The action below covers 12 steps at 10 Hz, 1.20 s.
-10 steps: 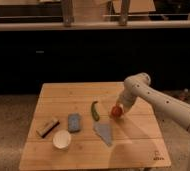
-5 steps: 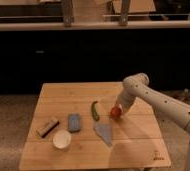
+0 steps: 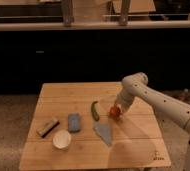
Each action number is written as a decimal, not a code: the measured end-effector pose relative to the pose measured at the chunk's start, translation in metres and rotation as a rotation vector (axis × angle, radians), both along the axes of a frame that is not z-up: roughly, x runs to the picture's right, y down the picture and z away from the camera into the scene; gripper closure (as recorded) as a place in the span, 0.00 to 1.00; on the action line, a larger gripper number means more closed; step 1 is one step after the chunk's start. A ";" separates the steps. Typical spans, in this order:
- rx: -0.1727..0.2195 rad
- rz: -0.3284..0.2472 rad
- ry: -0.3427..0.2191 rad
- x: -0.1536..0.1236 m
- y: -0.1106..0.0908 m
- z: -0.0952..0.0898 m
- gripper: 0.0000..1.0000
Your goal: Place apple in paper cup
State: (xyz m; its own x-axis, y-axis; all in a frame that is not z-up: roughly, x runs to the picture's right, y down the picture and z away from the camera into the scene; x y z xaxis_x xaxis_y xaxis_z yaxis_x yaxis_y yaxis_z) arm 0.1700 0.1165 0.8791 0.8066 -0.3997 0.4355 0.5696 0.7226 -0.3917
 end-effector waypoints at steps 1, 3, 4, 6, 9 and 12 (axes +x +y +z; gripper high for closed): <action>0.002 0.001 0.003 0.001 -0.002 0.000 0.34; -0.003 0.007 0.023 0.009 -0.003 0.001 0.21; -0.007 0.008 0.031 0.011 -0.003 0.004 0.20; -0.024 0.002 0.034 0.012 -0.003 0.006 0.20; -0.032 -0.032 -0.006 0.000 0.004 -0.004 0.20; -0.033 -0.077 -0.052 -0.015 0.018 -0.025 0.20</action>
